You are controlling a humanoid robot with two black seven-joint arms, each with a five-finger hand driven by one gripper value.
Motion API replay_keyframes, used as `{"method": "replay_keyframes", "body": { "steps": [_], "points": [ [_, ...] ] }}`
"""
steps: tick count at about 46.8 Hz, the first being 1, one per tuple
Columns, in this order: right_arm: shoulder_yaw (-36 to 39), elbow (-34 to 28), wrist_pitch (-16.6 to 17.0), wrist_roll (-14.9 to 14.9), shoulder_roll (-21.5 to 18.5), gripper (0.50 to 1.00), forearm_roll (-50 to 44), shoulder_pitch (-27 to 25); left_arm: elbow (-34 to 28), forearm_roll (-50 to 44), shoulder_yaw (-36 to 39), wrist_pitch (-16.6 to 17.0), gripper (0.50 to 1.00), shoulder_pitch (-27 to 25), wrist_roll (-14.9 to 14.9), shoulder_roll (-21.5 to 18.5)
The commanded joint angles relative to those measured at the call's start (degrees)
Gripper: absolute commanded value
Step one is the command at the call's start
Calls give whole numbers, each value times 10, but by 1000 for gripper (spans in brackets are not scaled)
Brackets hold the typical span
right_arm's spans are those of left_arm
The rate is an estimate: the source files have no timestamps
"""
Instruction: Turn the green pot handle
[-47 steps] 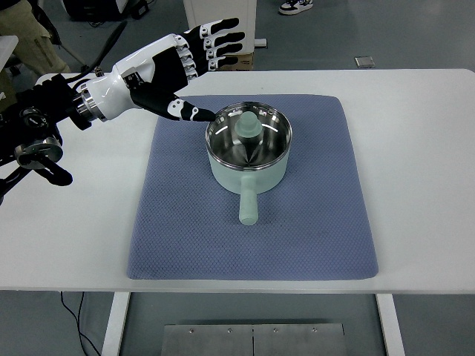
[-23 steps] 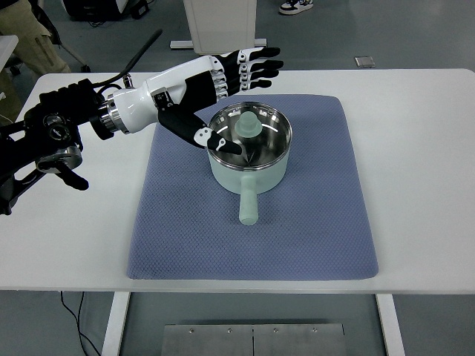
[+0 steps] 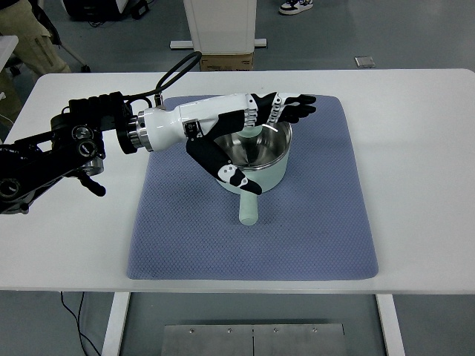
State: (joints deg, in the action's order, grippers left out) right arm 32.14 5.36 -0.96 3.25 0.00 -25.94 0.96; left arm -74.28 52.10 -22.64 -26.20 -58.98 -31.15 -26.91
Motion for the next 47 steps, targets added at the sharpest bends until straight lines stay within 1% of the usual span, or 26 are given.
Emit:
{"method": "replay_keyframes", "body": {
  "steps": [1,11,33,47],
  "points": [
    [-1,0,0,0,0,1000,0,0,0,22,10,0,1000,-1,0,2],
    [0,0,0,0,0,1000,0,0,1,89,32,-1,1000,-3,2,10],
    [0,0,0,0,0,1000,0,0,4,171,65,-1,1000,-22,5,20],
    [0,0,0,0,0,1000,0,0,8,210,73,-2,1000,-46,5,22]
  ]
}}
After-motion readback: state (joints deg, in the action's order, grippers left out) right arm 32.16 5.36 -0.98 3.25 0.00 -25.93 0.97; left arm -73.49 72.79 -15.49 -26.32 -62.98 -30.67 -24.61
